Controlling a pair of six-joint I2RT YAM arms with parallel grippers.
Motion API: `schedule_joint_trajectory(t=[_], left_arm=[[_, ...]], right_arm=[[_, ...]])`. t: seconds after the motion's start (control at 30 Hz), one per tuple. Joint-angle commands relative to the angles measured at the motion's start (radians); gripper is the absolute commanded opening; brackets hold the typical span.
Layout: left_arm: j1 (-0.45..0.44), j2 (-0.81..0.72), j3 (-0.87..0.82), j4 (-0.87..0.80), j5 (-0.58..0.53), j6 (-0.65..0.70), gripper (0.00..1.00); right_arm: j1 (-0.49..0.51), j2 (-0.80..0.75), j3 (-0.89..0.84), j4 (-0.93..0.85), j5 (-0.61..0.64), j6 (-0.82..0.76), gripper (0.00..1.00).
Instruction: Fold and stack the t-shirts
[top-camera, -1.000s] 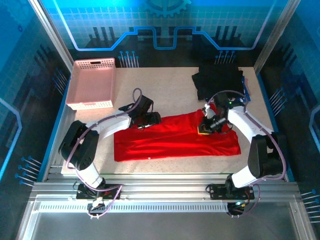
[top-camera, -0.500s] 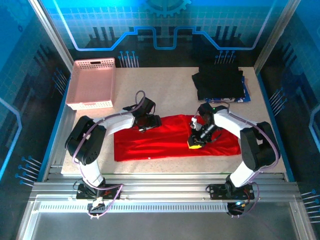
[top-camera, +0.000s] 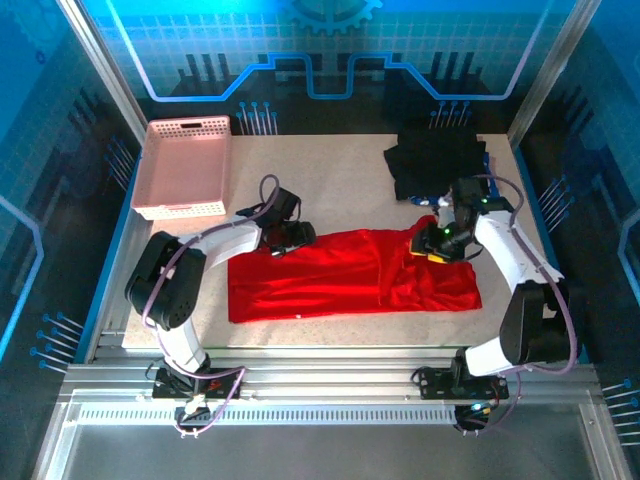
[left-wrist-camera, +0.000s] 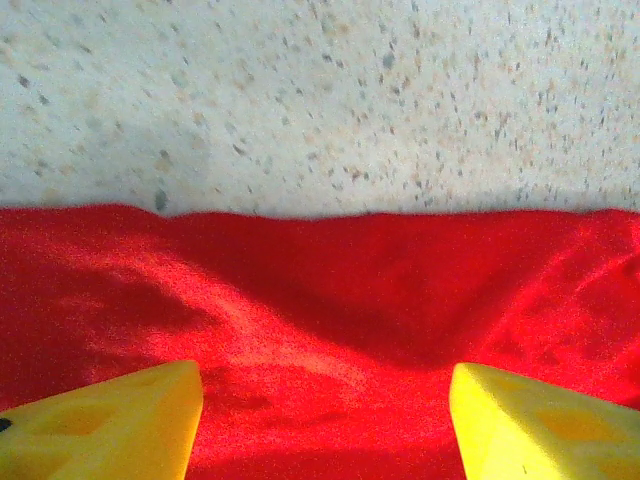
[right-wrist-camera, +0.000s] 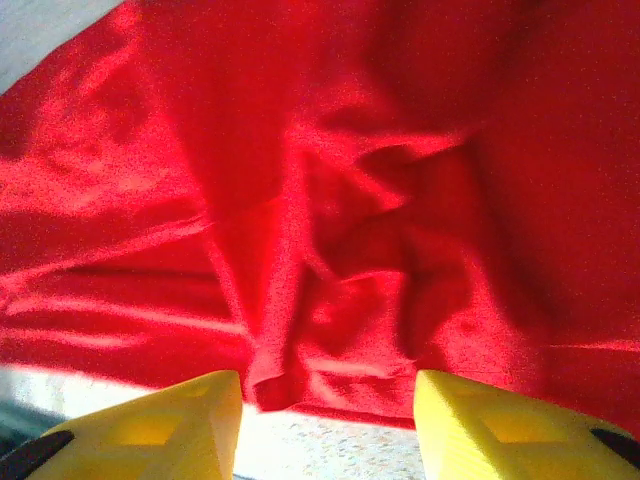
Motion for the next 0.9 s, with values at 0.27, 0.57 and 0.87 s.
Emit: schedule_joint_trajectory(t=[0.27,0.57,0.87], left_arm=[[0.033,0.072,0.093,0.046,0.06,0.005,0.67],[0.02,0.124,0.135,0.088,0.123,-0.009,0.65],[-0.116,0.33,0.54,0.053,0.283,0.045,0.65]], right_arm=[[-0.082,0.105,-0.18,0.103,-0.036,0.027,0.32],[-0.111,0.092,-0.218,0.1,0.092,0.058,0.23],[-0.118,0.082,-0.264,0.181,0.041,0.066,0.31]])
